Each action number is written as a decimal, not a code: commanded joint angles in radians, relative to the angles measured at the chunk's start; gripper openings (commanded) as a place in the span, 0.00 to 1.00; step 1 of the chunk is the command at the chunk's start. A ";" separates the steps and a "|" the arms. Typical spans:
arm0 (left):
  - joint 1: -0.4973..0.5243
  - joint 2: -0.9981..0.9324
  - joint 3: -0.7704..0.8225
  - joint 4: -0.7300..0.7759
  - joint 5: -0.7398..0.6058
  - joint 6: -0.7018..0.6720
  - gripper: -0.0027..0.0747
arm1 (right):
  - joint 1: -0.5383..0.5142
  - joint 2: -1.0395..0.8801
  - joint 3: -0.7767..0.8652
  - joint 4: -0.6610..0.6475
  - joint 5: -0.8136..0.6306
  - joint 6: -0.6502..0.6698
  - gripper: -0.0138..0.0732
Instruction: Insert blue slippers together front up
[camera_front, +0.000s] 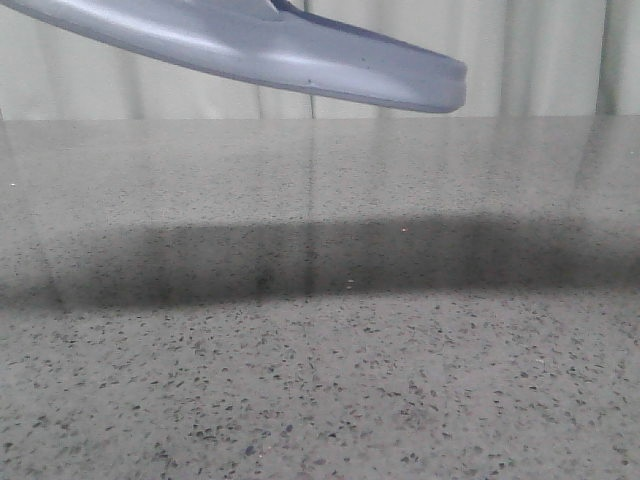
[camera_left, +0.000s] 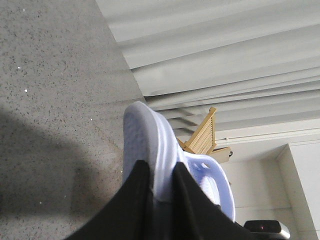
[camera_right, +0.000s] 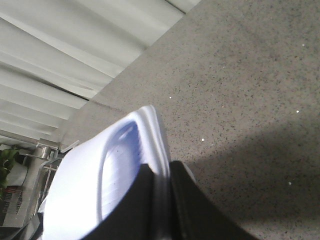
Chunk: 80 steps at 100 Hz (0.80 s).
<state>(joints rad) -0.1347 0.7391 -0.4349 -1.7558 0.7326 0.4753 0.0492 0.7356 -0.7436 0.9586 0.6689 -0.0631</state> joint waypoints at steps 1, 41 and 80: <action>-0.003 -0.003 -0.036 -0.105 0.108 0.000 0.06 | -0.001 0.001 0.005 0.101 -0.039 -0.014 0.04; -0.009 -0.003 -0.036 -0.105 0.114 0.000 0.06 | -0.001 0.001 0.148 0.175 -0.120 -0.014 0.04; -0.009 -0.003 -0.036 -0.105 0.135 0.000 0.06 | -0.001 0.024 0.148 0.220 -0.071 -0.047 0.04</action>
<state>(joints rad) -0.1347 0.7391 -0.4349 -1.7619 0.7621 0.4808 0.0492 0.7420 -0.5689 1.1000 0.5815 -0.0831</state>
